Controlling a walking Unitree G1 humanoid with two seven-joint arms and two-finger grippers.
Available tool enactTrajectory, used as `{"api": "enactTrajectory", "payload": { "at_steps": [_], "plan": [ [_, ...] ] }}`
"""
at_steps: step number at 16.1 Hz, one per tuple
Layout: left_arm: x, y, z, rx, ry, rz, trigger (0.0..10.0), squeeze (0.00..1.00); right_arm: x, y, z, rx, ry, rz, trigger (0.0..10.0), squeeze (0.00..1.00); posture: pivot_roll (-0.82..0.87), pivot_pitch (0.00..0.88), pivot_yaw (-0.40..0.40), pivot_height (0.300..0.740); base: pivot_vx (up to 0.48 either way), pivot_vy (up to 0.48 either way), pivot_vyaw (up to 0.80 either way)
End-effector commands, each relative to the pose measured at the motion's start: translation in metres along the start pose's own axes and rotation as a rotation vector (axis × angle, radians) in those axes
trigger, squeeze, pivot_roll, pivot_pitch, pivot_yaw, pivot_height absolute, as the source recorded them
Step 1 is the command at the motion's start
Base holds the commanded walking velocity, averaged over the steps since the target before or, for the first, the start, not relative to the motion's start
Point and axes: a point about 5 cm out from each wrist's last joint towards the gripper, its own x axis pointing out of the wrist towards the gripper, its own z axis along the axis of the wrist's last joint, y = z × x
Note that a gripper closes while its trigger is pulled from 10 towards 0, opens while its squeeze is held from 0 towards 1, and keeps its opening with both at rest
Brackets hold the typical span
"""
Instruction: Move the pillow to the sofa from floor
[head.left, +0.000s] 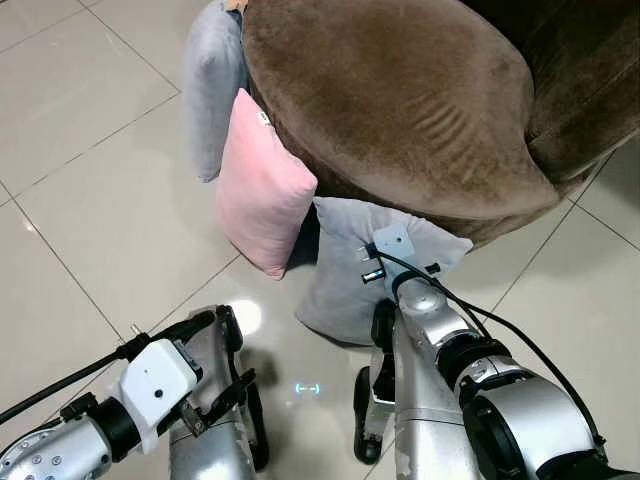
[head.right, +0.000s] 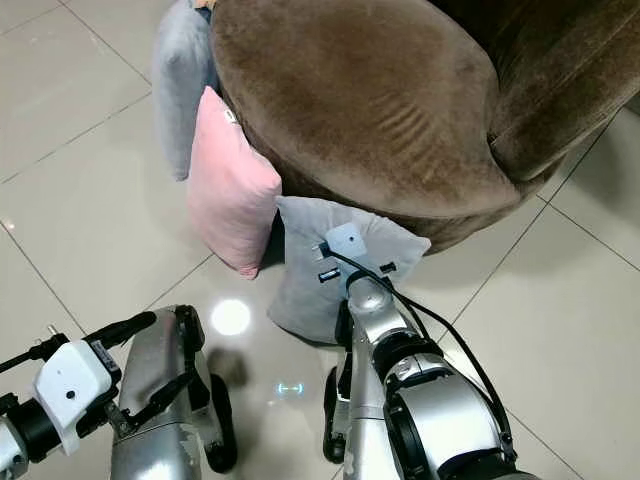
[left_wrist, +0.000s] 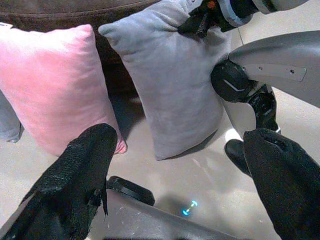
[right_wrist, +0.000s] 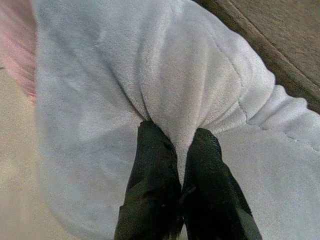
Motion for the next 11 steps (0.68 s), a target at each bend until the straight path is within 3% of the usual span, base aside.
{"api": "enactTrajectory", "payload": {
  "at_steps": [1, 3, 6, 9, 11],
  "plan": [
    [0.0, -0.005, -0.007, -0.013, 0.025, -0.005, 10.0, 0.0, -0.006, 0.019, -0.017, 0.006, 0.039, 0.089, 0.0, 0.0, 0.14, 0.284, -0.051, 0.517, 0.0, 0.0, 0.0],
    [0.0, -0.002, -0.012, -0.009, 0.035, 0.012, 10.0, 0.0, -0.009, 0.034, -0.012, 0.03, -0.04, 0.206, 0.0, 0.0, 0.14, 0.245, -0.054, 0.517, 0.0, 0.0, 0.0],
    [0.002, 0.004, -0.021, -0.004, 0.043, 0.044, 10.0, 0.0, -0.014, 0.04, -0.001, 0.086, -0.178, 0.321, 0.0, 0.0, 0.12, 0.153, -0.048, 0.517, 0.0, 0.0, 0.0],
    [0.01, 0.016, -0.025, 0.001, 0.02, 0.102, 10.0, 0.0, -0.026, 0.021, 0.009, 0.142, -0.362, 0.381, 0.0, 0.0, 0.1, 0.059, -0.039, 0.517, 0.0, 0.0, 0.0],
    [0.013, 0.027, -0.025, -0.017, -0.011, 0.168, 10.0, 0.0, -0.049, -0.006, 0.035, 0.239, -0.574, 0.337, 0.0, 0.0, 0.08, 0.0, -0.033, 0.517, 0.0, 0.0, 0.0]
  ]
}}
